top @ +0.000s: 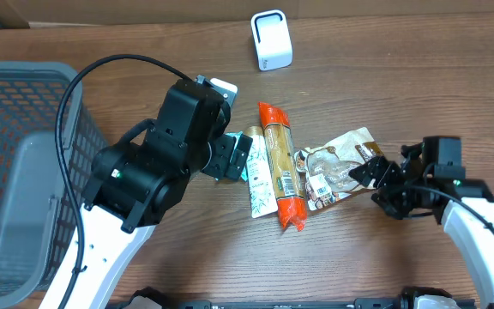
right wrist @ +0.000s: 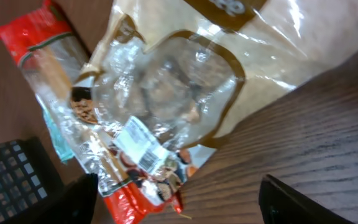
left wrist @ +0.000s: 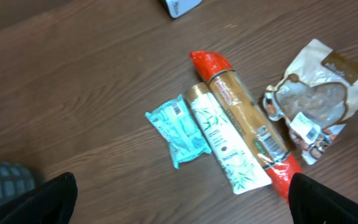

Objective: Scan the item barcode
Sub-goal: 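Release the bag on the table right of the spaghetti pack, then lower the right gripper onto the PanTree bag and pinch its edge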

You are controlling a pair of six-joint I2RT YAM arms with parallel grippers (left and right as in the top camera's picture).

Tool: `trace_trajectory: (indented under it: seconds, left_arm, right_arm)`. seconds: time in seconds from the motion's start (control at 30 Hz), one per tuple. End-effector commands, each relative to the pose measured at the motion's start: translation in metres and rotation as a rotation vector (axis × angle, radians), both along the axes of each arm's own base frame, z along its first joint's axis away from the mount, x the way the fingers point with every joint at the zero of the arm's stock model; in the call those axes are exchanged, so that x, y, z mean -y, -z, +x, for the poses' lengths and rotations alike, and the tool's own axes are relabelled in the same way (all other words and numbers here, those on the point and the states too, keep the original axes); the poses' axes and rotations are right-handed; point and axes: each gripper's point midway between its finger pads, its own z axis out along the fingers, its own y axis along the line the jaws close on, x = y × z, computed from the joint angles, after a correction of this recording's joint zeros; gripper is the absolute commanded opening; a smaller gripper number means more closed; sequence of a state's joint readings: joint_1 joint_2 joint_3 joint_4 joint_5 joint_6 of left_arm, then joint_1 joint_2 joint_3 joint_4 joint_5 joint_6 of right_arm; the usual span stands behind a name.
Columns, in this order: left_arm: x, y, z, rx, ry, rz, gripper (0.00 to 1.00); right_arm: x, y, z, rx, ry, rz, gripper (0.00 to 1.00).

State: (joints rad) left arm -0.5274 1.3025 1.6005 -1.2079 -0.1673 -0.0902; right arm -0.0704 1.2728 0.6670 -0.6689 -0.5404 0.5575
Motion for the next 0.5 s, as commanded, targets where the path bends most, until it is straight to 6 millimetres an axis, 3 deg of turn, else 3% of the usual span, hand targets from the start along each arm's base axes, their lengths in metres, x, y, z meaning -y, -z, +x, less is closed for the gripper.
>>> trace_trajectory:
  seconds: [0.0, 0.23, 0.47]
  left_arm:
    - [-0.006, -0.005, 0.005, 0.030, 0.006, 0.044, 1.00]
    - [-0.006, -0.005, 0.005, 0.030, 0.006, 0.044, 1.00]
    - [-0.006, -0.005, 0.005, 0.030, 0.006, 0.044, 1.00]
  right_arm:
    - [-0.002, 0.018, -0.009, -0.030, 0.034, 0.026, 0.79]
    - [0.013, 0.041, -0.003, 0.025, 0.063, -0.074, 0.61]
    - [0.010, 0.049, 0.022, 0.111, 0.029, -0.098, 0.56]
